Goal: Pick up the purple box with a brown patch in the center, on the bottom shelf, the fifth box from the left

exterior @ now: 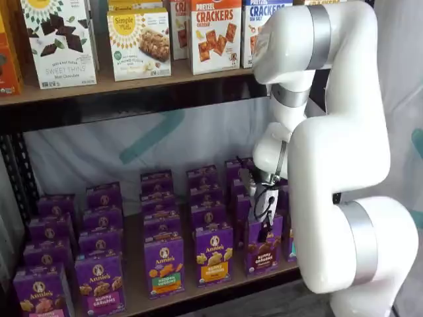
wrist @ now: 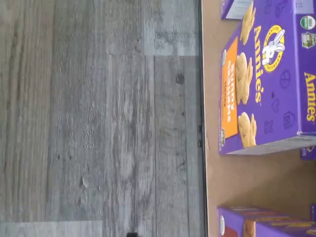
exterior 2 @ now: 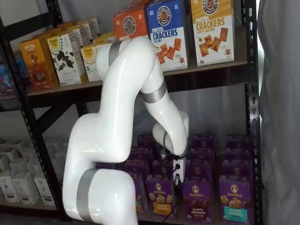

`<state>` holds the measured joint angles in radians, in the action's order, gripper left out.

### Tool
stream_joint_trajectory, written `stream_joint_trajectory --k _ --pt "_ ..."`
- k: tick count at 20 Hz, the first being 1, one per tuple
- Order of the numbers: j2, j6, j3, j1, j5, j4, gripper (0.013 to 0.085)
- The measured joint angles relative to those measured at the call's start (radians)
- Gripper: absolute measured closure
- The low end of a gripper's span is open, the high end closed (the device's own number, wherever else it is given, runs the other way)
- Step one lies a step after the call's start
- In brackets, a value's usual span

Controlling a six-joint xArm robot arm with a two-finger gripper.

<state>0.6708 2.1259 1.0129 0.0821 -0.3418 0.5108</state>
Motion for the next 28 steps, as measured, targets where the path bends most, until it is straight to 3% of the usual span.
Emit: stream_joint_trajectory --k 3,6,8,12,15,17,21,28 --pt "0.016 -0.056 0.032 -0.006 -0.06 -0.05 0.013" --pt "0.029 -0.043 0.046 -0.021 -0.06 -0.02 0.013" --pt "0.034 -0.012 0.052 -0.028 -0.053 0.021 0.013" --pt "0.05 0.123 0.074 -0.042 -0.023 0.183 0.013" --pt "0.07 0.184 0.106 -0.039 -0.011 0.251 0.013" --pt "0.085 0.185 0.132 -0.03 -0.016 0.247 0.013" --pt "0.126 0.138 0.183 -0.014 -0.014 0.18 0.013" --pt "0.199 0.082 0.259 -0.001 -0.001 0.102 0.013"
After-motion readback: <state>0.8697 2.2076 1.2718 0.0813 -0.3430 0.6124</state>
